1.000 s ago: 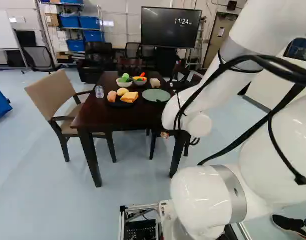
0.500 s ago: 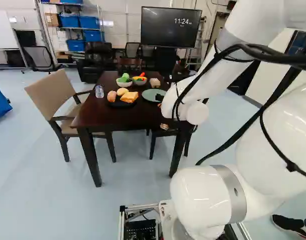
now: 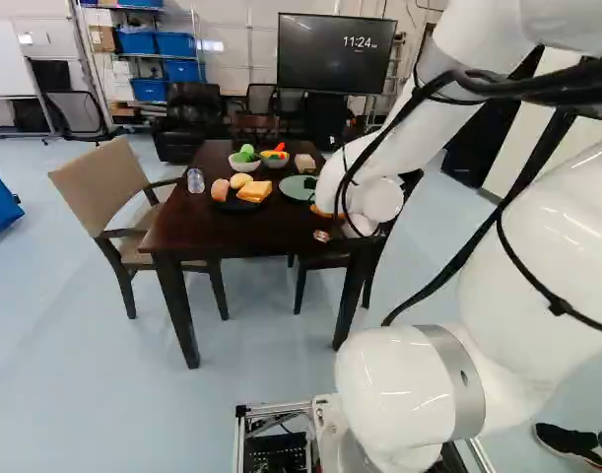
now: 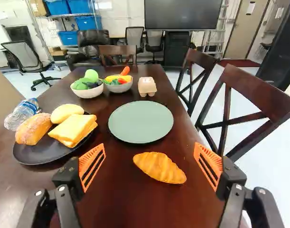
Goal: Move the croissant to the empty plate
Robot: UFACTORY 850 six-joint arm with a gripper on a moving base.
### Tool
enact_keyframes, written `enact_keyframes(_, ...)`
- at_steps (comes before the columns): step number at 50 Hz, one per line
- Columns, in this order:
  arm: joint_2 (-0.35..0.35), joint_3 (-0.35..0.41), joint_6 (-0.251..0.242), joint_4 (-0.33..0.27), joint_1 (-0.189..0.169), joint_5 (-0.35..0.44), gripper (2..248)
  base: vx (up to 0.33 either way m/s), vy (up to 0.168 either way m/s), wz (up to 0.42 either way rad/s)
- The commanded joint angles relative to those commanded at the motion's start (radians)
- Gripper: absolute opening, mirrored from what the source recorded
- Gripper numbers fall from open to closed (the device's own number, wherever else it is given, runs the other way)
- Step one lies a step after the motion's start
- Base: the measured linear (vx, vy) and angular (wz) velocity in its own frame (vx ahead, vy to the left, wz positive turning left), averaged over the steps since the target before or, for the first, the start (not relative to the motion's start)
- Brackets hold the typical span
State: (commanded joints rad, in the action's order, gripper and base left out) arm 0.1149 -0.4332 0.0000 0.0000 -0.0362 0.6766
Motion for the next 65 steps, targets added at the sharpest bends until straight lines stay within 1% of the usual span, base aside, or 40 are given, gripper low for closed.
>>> enact_keyframes(20, -0.044, -0.091, 0.0, 0.0, 0.002, -0.118, 247, 0.0, 0.0, 0.0)
enact_keyframes(51, -0.103, -0.223, 0.0, -0.016, 0.005, -0.345, 247, 0.0, 0.0, 0.0)
enact_keyframes(65, -0.103, -0.258, 0.0, -0.026, 0.003, -0.45, 247, 0.0, 0.0, 0.0)
